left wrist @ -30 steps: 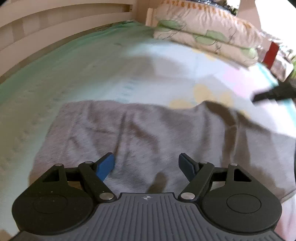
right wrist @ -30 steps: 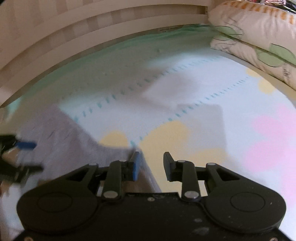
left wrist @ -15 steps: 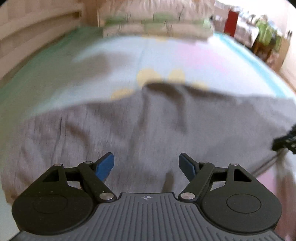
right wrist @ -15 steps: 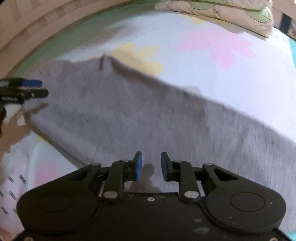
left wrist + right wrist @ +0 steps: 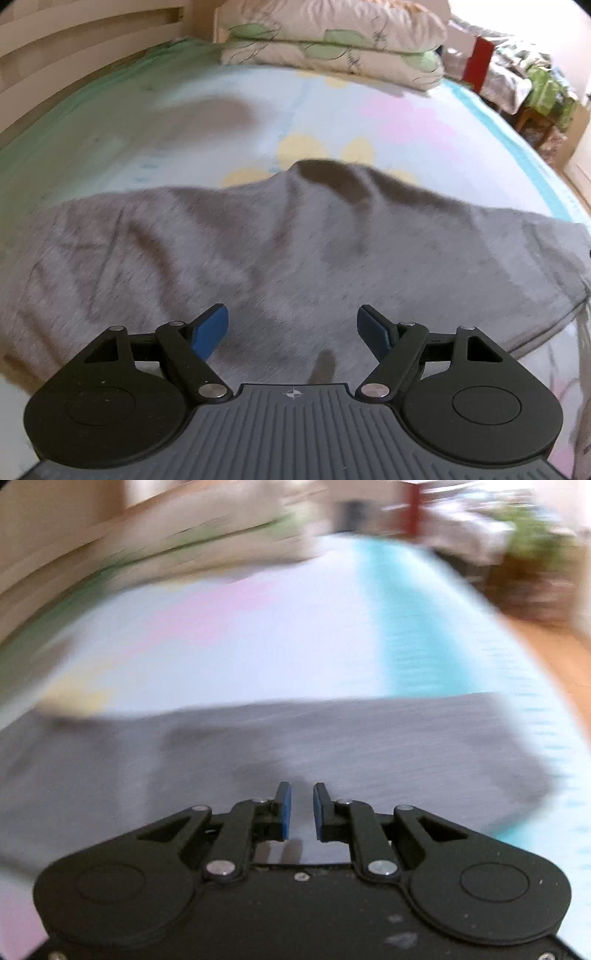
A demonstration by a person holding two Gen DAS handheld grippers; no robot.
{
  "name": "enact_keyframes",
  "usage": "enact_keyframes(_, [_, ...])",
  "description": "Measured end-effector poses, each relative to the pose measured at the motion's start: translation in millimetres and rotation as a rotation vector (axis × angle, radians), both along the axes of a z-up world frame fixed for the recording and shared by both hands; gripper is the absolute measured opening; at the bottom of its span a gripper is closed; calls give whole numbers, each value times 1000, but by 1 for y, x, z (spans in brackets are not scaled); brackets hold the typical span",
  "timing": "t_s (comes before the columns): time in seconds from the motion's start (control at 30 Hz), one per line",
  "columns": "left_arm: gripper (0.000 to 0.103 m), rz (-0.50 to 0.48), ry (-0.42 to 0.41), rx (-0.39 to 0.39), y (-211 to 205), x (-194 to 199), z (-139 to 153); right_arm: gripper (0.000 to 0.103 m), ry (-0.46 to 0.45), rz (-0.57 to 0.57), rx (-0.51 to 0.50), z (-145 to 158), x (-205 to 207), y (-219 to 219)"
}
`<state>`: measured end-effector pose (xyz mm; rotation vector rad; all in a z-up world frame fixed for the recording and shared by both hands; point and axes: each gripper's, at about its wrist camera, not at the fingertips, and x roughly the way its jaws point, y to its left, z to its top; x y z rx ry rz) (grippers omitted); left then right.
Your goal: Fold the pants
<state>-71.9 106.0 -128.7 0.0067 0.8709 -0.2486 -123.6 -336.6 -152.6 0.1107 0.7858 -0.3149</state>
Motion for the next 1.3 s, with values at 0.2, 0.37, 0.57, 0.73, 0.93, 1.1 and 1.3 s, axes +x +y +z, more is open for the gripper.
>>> enact_keyframes(0.2, [76,-40,19,-28,-18,16,-2,23,19,-220,-20,-5,-4,-71])
enact_keyframes(0.37, [76,-55,3,-62,-28,44,7,30,-25,-150,-34,-1,25,-72])
enact_keyframes(0.57, [76,-36,-26,-80,-36,96,18,31,-25,-9,-12,-4,70,-50])
enact_keyframes(0.73, [76,-44,-23,11,-47,128,6,31,-27,160,-12,-3,90,-10])
enact_keyframes(0.93, [76,17,35,81,-47,163,-24,31,17,207,14,-18,94,7])
enact_keyframes(1.1, [82,36,28,92,-46,167,-32,31,-20,241,-22,-9,94,22])
enact_keyframes(1.3, [81,91,-69,39,-33,150,2,31,-94,511,21,11,103,102])
